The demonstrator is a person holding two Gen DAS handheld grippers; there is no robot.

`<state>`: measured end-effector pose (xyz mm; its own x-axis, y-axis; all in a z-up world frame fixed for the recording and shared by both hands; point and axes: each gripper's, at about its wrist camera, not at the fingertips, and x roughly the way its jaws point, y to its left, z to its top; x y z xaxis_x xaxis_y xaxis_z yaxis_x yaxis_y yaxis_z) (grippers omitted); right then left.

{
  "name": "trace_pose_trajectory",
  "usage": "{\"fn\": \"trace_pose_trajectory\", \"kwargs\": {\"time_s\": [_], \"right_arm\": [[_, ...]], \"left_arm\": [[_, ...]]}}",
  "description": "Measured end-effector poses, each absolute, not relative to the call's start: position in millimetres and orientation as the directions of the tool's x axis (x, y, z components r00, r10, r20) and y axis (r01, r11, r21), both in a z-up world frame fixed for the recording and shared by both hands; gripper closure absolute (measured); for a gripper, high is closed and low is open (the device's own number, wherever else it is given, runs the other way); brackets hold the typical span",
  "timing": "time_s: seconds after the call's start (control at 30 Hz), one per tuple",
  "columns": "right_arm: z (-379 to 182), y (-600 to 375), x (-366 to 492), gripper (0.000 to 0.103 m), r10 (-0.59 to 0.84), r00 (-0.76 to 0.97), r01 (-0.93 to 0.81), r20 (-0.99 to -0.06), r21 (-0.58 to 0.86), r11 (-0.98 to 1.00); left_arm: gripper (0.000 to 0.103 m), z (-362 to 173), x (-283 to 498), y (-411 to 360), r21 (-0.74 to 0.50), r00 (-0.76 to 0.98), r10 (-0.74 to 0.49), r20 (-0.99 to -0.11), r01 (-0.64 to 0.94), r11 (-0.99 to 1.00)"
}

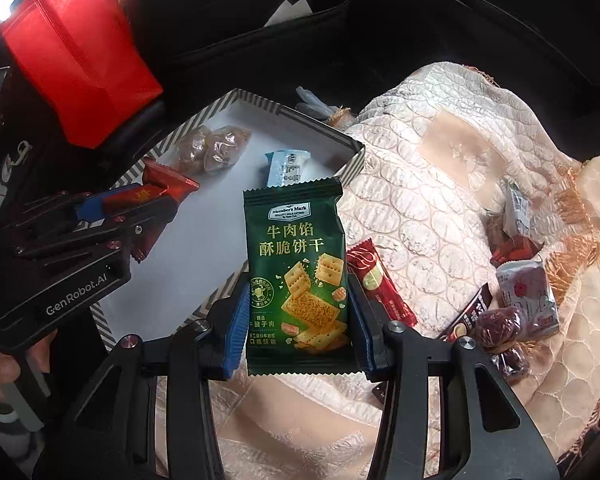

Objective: Organize snacks
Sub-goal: 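Carry both snacks into the white tray and open both tools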

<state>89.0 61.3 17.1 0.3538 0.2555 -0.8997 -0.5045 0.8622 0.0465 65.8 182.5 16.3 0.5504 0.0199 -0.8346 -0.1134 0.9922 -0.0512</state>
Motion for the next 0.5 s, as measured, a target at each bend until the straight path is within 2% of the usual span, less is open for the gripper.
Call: {"fn": "trace_pose_trajectory", "kwargs": {"time_s": [0.5], "right_arm": [[4,115,102,0.059,0.261,0.305,-0.561,-0.916,0.049,0.827]], "left_arm": [[0.065,-5,66,223,-0.055,0.516,0.056,-0.855,-0.198,0.979]]}}
